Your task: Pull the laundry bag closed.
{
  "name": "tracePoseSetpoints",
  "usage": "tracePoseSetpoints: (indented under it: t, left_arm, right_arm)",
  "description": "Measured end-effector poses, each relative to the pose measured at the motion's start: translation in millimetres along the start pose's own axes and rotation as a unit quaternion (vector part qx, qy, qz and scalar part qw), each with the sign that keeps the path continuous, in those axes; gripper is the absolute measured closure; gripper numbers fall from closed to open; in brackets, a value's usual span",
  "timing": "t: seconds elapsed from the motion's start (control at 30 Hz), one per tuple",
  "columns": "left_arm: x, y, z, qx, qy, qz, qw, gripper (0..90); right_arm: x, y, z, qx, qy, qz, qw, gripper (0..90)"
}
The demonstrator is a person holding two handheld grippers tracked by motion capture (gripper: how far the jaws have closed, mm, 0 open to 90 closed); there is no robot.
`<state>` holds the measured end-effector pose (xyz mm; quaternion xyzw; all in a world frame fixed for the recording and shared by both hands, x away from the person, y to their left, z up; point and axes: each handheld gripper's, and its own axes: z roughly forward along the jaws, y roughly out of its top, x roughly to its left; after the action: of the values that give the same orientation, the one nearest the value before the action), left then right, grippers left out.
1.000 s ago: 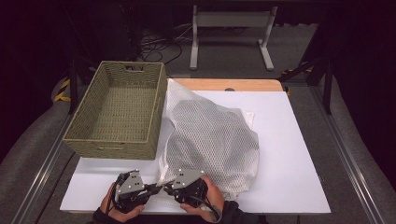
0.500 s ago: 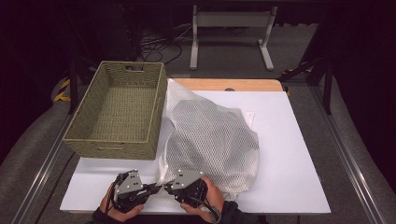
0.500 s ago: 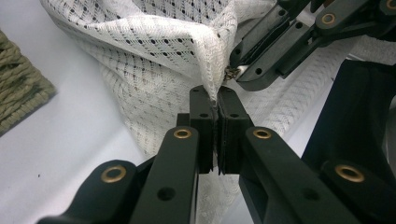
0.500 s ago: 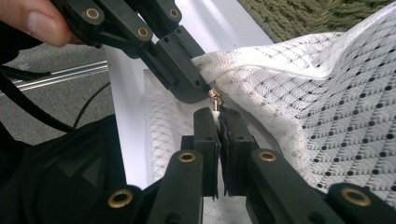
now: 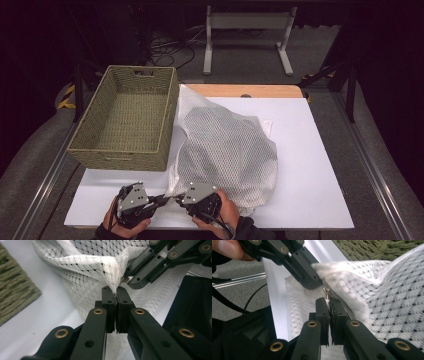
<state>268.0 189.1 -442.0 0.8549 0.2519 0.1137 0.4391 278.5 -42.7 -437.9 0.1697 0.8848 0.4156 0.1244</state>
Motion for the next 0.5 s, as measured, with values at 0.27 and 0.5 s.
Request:
tracePoseSetpoints:
  t: [0.27, 0.5]
  left_arm:
    - [3.4, -2.6, -7.5, -0.019, -0.008, -0.013, 0.9997, 87.3]
    - [-0.4, -0.6, -14.4, -0.037, 0.000, -0.020, 0.9991, 87.5]
  right_arm:
    - [1.0, -0.2, -4.7, 0.000, -0.003, -0.002, 1.0000, 86.6]
    - [-0.9, 4.8, -10.0, -0.007, -0.010, 0.003, 0.9999, 86.6]
